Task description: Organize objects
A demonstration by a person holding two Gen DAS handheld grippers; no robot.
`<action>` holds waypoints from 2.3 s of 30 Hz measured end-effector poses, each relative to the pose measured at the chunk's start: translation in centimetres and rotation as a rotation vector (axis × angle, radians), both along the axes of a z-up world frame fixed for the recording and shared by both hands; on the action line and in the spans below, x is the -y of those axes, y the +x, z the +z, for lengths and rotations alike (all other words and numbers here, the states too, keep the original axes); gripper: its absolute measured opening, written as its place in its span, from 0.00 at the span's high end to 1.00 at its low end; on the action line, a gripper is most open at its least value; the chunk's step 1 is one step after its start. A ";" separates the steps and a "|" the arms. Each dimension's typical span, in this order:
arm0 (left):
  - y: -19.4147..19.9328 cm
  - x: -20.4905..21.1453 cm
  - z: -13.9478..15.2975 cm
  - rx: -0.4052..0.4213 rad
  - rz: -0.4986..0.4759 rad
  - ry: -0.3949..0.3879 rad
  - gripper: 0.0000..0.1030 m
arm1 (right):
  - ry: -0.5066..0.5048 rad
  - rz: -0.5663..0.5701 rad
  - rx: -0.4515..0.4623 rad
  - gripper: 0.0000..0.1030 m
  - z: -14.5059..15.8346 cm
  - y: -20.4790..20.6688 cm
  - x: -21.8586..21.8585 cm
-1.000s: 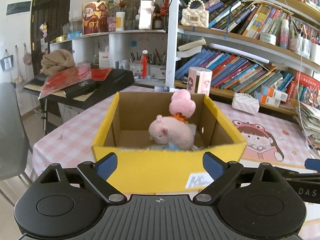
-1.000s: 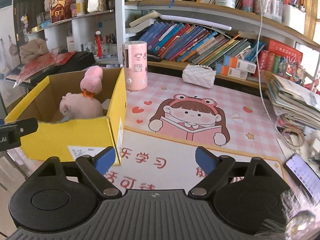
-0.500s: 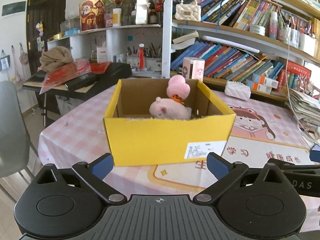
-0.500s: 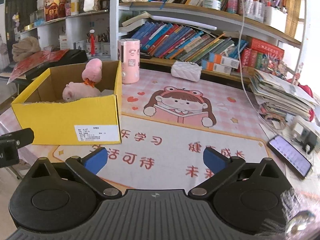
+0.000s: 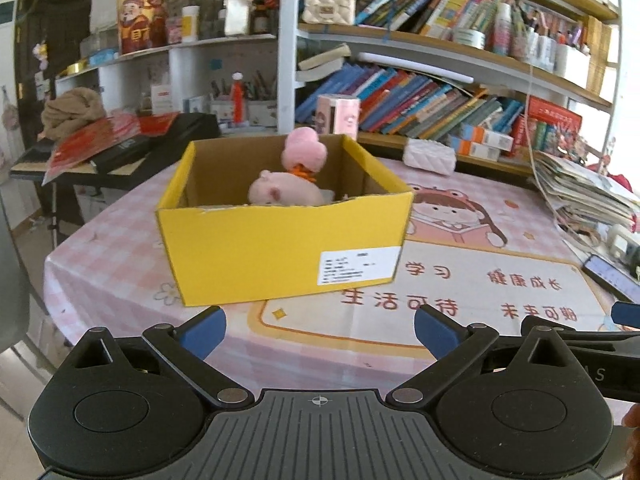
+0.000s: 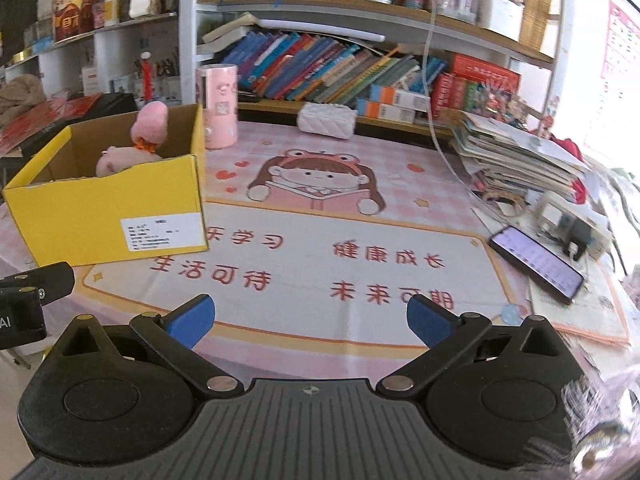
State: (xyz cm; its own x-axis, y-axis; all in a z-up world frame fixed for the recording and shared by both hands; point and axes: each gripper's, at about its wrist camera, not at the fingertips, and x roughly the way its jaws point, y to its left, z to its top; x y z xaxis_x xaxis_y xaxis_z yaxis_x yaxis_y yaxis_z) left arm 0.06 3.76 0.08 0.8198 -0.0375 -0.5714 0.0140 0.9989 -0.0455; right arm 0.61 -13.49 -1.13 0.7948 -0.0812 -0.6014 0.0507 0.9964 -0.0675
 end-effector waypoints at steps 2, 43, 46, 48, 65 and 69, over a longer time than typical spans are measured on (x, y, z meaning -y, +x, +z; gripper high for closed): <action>0.0 0.3 0.1 0.001 -0.016 -0.001 0.01 | -0.002 -0.019 0.002 0.00 0.0 -0.2 0.3; 0.3 5.0 -0.5 -0.056 0.067 0.142 0.01 | -0.040 -0.118 -0.029 0.00 -0.2 -0.5 1.9; 0.3 5.1 -0.7 -0.067 0.074 0.148 0.01 | -0.051 -0.123 -0.037 0.00 -0.4 -0.6 1.7; 0.2 5.2 -0.7 -0.071 0.078 0.152 0.01 | -0.054 -0.125 -0.040 0.00 -0.4 -0.6 1.7; 0.0 6.0 -0.9 -0.094 0.052 0.157 0.01 | -0.045 -0.152 -0.052 0.00 -0.5 -1.2 2.5; 0.1 6.3 -0.8 -0.093 0.044 0.161 0.01 | -0.044 -0.165 -0.053 0.00 -0.5 -1.4 2.7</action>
State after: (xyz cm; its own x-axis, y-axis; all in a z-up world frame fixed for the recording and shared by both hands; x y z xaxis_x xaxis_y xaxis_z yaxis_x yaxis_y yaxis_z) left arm 0.13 -2.55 -0.75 0.7619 0.0957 -0.6406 -0.0269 0.9929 0.1163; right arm -0.75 -16.22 -1.65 0.7358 -0.2356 -0.6349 0.2089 0.9708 -0.1181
